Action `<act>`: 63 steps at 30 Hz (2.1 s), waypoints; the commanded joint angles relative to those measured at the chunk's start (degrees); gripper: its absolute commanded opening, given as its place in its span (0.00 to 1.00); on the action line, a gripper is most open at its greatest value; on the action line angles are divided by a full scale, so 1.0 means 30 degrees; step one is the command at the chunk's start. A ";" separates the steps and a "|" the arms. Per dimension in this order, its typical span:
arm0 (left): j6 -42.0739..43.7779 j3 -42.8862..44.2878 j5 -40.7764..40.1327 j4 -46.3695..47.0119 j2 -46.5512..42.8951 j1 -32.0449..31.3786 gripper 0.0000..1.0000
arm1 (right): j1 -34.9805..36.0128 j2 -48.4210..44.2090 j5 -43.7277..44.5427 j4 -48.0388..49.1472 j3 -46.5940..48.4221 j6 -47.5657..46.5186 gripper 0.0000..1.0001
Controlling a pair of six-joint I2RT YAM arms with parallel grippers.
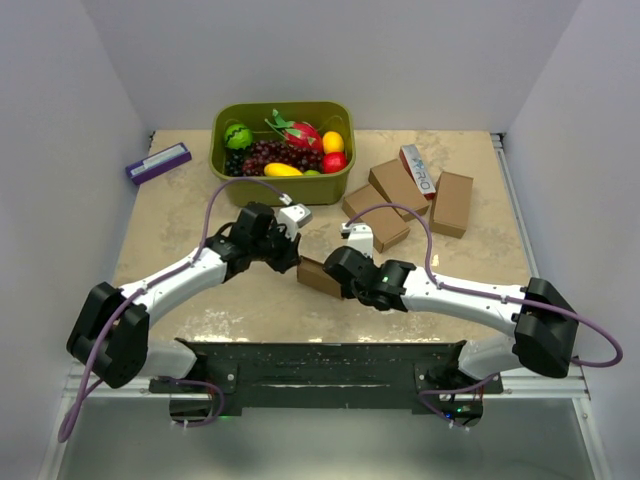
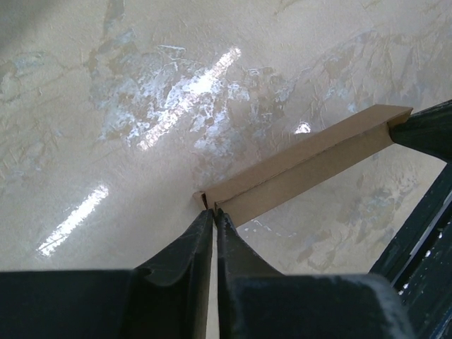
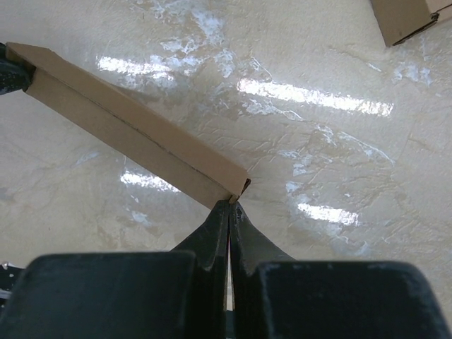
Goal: Fold the paper box
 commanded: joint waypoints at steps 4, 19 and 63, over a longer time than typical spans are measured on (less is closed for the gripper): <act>-0.0240 0.0539 0.0410 -0.0032 -0.0314 -0.0369 0.27 | 0.0207 0.0232 -0.0038 0.0231 -0.0306 0.0736 0.00; -0.0328 0.0423 -0.1991 0.0056 -0.1339 -0.0369 0.47 | 0.0207 0.0408 -0.0038 0.0142 -0.0217 0.0590 0.00; -0.1441 0.0305 0.1463 0.0817 -0.0724 -0.0340 0.00 | 0.0178 0.0789 -0.0008 0.0055 -0.0188 0.0619 0.00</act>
